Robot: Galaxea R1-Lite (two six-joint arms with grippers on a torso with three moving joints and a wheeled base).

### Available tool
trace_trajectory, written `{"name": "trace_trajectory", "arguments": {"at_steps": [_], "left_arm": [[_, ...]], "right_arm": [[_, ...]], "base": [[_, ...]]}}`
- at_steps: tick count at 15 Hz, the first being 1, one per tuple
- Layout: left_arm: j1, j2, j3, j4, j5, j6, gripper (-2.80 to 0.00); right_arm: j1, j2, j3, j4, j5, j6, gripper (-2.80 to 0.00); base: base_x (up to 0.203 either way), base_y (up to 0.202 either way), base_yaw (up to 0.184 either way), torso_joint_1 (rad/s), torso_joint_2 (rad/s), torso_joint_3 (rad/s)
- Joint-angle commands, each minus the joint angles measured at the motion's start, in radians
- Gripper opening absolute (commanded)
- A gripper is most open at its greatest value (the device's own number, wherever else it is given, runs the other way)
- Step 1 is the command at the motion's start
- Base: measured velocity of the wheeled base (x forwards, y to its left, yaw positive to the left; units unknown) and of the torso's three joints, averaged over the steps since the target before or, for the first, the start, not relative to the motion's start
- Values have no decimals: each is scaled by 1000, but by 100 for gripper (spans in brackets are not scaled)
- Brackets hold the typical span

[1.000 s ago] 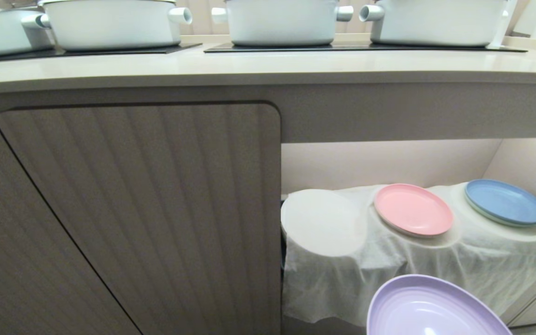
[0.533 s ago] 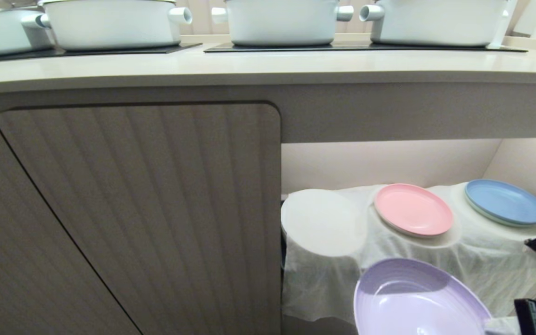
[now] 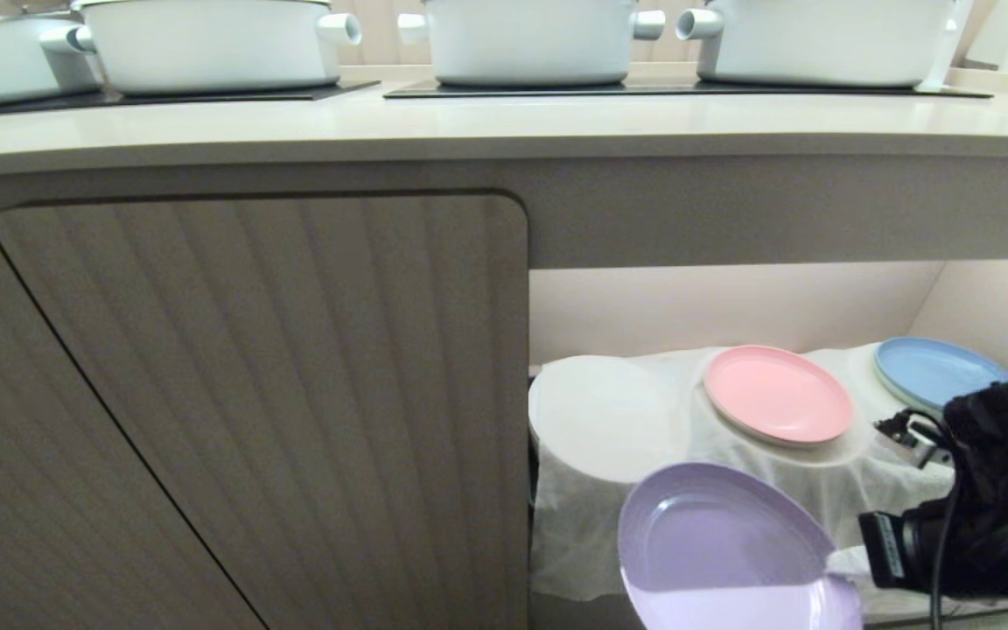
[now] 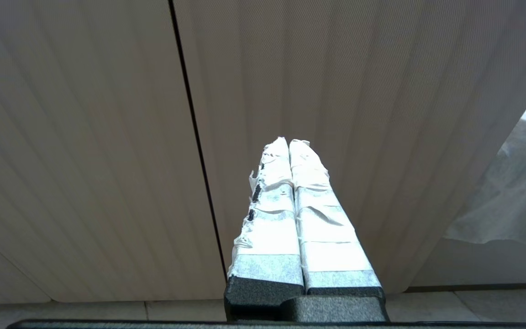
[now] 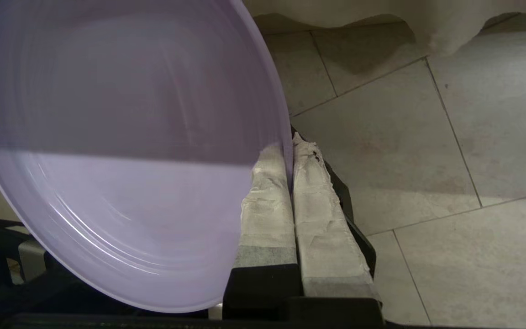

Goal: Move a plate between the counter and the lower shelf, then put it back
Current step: Put the plate in the cupboard

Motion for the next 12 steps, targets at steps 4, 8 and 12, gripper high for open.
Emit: {"name": "trace_trajectory", "arguments": {"at_steps": [4,8,12], "left_arm": [[0,0,0,0,0,0,-280],[0,0,0,0,0,0,-280],[0,0,0,0,0,0,-280]], "right_arm": [[17,179,-89,-37,-1,51,-280],[40,259,-149,-95,-10,142,-280],[45,323,-230,-95,-60,190,-280]], "base": [[0,0,0,0,0,0],[0,0,0,0,0,0],[0,0,0,0,0,0]]}}
